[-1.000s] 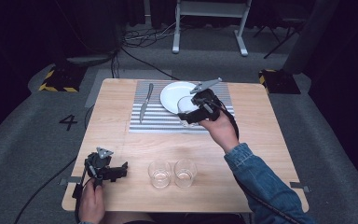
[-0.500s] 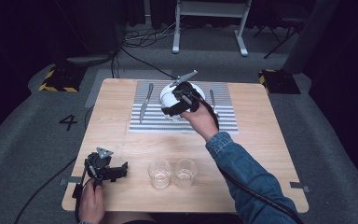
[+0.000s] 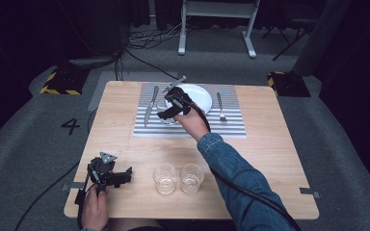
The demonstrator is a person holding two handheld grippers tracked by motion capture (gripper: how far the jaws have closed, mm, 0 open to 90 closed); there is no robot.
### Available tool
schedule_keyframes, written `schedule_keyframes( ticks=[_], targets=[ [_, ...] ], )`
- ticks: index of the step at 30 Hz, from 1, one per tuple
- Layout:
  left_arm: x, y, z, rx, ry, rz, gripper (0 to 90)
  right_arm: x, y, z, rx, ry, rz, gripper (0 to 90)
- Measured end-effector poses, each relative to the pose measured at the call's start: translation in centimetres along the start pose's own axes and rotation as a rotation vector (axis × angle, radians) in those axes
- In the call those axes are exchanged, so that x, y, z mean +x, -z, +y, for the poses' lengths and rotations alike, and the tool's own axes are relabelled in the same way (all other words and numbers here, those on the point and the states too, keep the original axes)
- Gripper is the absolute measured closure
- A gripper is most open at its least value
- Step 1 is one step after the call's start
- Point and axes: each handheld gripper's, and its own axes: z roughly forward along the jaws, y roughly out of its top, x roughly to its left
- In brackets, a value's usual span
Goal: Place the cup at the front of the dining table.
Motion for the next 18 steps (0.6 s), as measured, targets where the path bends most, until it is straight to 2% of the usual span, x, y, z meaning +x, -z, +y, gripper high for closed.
schedule_keyframes(
  ticks=[9, 13, 17, 18],
  targets=[
    [0.0, 0.0, 0.0, 0.0, 0.001, -0.001, 0.1, -0.4, -3.2, -0.7, -0.014, -0.009, 0.025, 18.6],
    [0.0, 0.0, 0.0, -0.001, 0.003, -0.001, 0.1, -0.1, -4.3, -0.6, 0.024, 0.023, 0.019, 18.6],
    [-0.1, -0.1, 0.0, -0.009, 0.014, -0.002, 0.1, 0.3, -5.1, -0.6, 0.015, 0.049, 0.032, 18.6],
    [0.0, 0.0, 0.0, 0.0, 0.002, -0.001, 0.1, 0.4, -5.2, -0.6, 0.011, 0.044, 0.041, 18.6]
  ],
)
